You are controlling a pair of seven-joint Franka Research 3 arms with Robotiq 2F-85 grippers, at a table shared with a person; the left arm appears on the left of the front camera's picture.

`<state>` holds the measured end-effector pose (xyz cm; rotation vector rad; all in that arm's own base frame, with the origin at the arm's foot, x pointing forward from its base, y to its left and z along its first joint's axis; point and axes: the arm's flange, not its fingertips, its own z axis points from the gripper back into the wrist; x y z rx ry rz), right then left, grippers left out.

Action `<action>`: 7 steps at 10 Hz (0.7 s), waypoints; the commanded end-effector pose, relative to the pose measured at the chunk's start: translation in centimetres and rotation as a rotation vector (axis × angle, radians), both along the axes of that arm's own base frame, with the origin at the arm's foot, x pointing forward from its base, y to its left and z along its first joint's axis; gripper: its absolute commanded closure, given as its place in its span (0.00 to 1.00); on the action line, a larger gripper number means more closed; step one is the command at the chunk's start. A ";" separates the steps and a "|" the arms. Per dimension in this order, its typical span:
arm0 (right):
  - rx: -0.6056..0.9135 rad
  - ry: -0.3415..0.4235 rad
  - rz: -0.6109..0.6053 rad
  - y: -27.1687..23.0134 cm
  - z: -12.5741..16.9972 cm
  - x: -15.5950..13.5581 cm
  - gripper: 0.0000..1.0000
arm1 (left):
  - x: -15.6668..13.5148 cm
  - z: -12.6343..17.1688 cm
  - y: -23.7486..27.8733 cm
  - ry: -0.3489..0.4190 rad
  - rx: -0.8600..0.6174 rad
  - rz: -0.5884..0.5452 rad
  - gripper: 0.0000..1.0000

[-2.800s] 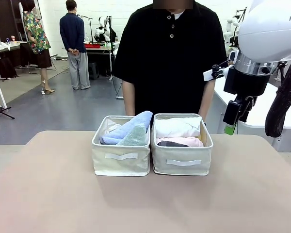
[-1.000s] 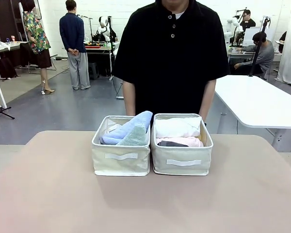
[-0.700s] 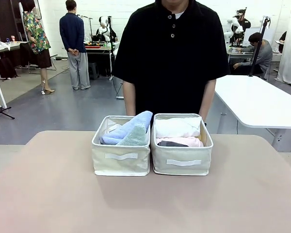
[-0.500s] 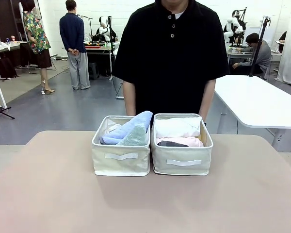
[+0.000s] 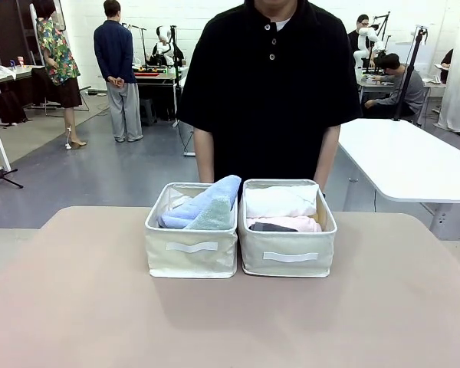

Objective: Sort the towels based on their folding style.
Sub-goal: Pick up another triangle-folded towel from the table and place it in the left Fabric basket.

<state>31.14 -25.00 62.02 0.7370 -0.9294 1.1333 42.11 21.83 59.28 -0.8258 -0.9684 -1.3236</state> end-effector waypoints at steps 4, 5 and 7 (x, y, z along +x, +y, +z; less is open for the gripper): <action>0.014 -0.021 0.008 -0.4 0.0 -0.2 0.00 | -0.1 0.2 -0.3 0.000 -0.005 0.015 0.05; 0.014 -0.021 0.008 -0.4 0.0 -0.2 0.00 | -0.1 0.2 -0.3 0.000 -0.005 0.015 0.05; 0.014 -0.021 0.008 -0.4 0.0 -0.2 0.00 | -0.1 0.2 -0.3 0.000 -0.005 0.015 0.05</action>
